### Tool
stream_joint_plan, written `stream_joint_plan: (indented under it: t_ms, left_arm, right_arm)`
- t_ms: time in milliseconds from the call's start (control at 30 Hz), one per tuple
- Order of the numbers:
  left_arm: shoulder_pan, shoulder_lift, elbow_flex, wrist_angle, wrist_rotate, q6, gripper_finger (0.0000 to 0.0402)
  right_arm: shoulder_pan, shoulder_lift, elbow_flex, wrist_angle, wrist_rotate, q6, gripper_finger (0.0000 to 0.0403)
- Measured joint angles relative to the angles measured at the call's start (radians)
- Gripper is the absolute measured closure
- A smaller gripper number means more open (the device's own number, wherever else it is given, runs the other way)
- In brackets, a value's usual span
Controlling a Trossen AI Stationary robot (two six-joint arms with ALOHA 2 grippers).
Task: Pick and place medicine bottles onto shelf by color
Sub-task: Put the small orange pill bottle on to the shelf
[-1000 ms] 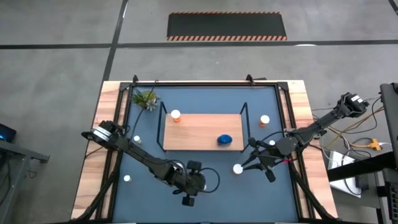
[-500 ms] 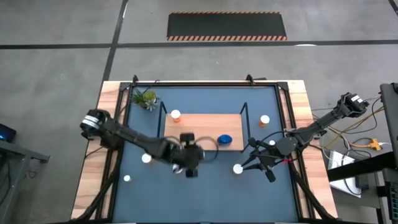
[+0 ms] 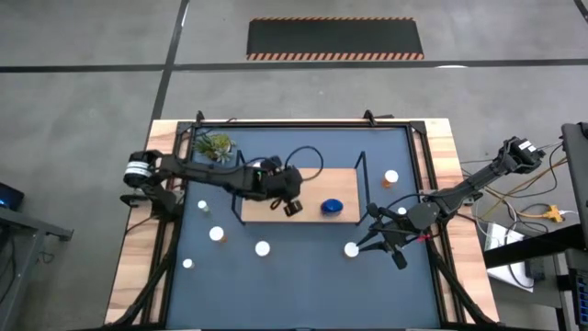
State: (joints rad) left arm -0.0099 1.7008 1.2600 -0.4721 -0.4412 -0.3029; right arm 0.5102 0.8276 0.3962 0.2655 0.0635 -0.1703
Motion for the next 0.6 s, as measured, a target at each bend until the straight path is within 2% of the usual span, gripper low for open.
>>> stream_joint_plan:
  t_ms: [133, 600]
  left_arm:
    - [0.008, 0.0, -0.014, -0.016, 0.022, -0.038, 0.0299]
    - [0.008, 0.0, -0.028, -0.035, 0.001, -0.112, 0.0299]
  right_arm:
    - [0.0, 0.0, 0.0, 0.0, 0.0, -0.006, 0.0351]
    - [0.0, 0.0, 0.0, 0.001, 0.016, -0.007, 0.0351]
